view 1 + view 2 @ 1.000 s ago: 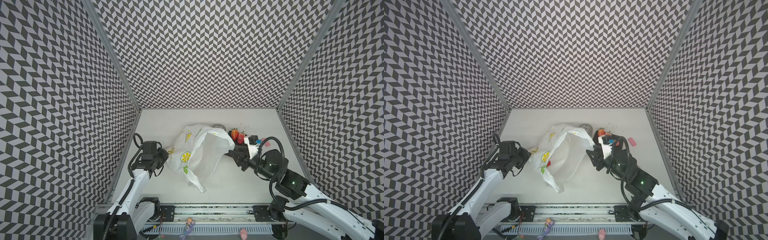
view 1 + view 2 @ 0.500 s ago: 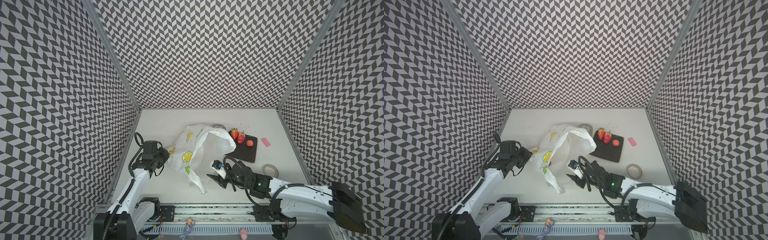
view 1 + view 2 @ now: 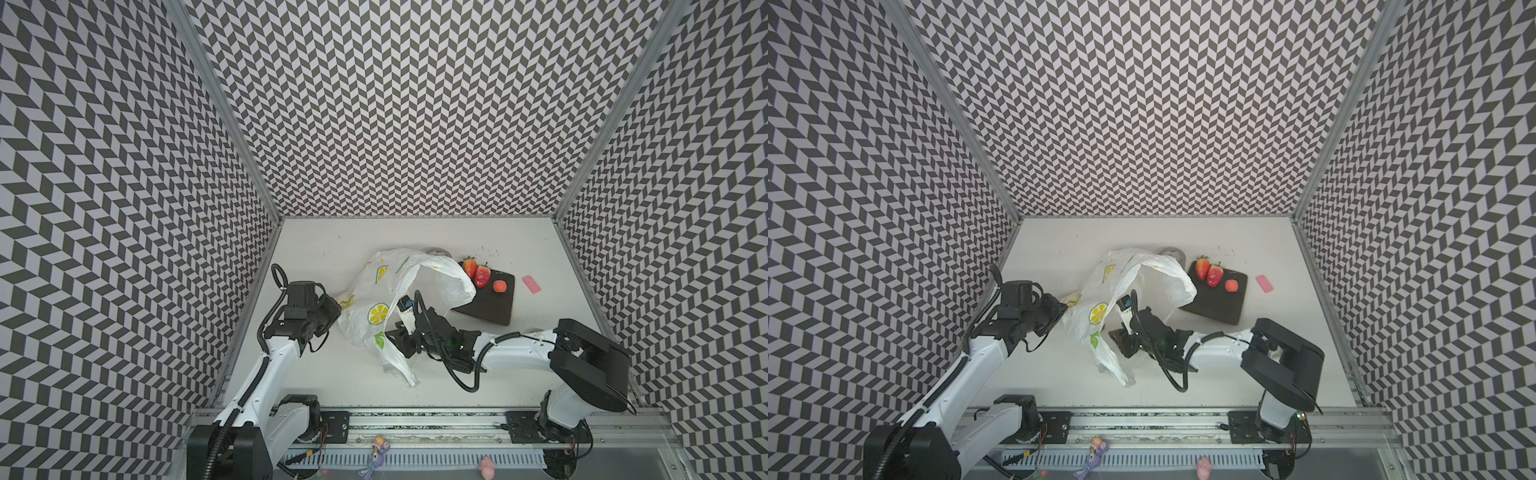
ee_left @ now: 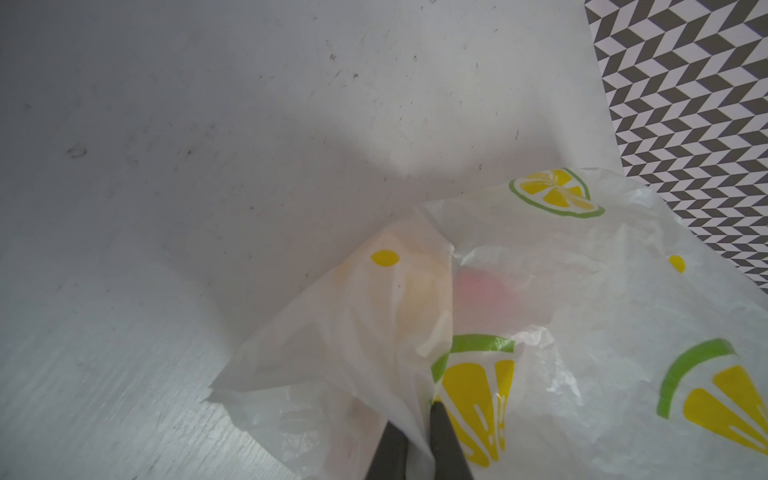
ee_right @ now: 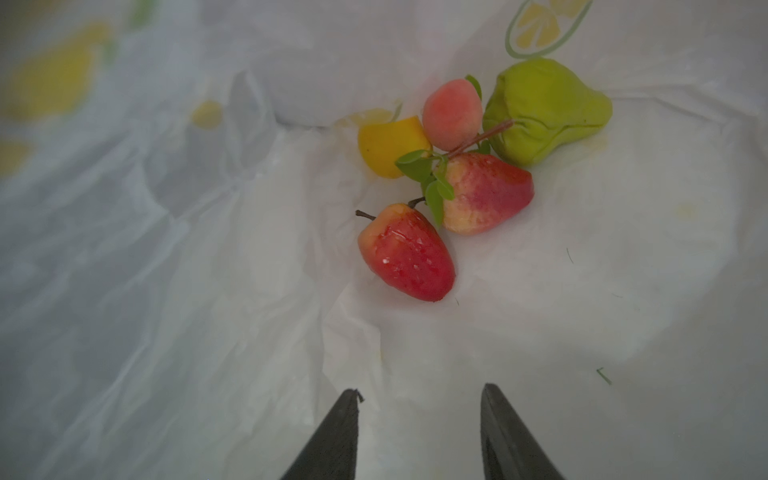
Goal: Take the fake fruits out of the plastic bag
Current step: 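Move the open right gripper back over the bag mouth, then raise the bag edge with the left gripper while the right descends into the bag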
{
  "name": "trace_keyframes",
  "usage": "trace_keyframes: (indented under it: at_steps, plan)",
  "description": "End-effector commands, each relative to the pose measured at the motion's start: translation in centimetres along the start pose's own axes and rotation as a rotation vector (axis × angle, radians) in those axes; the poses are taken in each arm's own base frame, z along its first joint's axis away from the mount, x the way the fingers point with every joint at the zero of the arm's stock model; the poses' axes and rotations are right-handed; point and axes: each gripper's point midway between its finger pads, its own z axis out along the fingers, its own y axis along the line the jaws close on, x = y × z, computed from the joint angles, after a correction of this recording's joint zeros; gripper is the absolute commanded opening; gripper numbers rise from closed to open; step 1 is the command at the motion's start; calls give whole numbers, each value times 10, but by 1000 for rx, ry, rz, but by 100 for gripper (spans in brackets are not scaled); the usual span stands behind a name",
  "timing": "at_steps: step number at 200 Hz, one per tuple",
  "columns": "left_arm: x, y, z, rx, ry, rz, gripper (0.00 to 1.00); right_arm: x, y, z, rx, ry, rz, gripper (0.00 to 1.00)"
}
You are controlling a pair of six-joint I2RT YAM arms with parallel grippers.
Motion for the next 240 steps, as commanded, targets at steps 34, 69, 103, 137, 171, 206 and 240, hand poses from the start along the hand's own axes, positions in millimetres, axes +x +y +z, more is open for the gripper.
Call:
trace_keyframes:
  at_steps: [34, 69, 103, 137, 171, 206, 240]
  plan:
    - [-12, -69, -28, 170, -50, 149, 9, -19, -20, 35, 47, 15, 367, 61]
    - [0, -122, -62, 315, -63, 286, 9, -28, -36, 38, 98, 0, 430, 67]
    - [17, -113, -57, 330, -35, 309, 12, -28, -42, 35, 109, 3, 432, 71]
    - [7, -69, -32, 173, -71, 205, 32, -22, -49, 34, 131, 23, 409, 73]
    - [-16, -59, -39, 65, -149, 172, 80, -26, -53, 30, 136, 23, 360, 73]
    - [-38, -74, -77, -2, -241, 244, 100, -34, -45, 25, 98, 22, 294, 72]
    - [-24, -96, -106, -32, -211, 352, 100, -40, -36, 23, 59, 24, 254, 71]
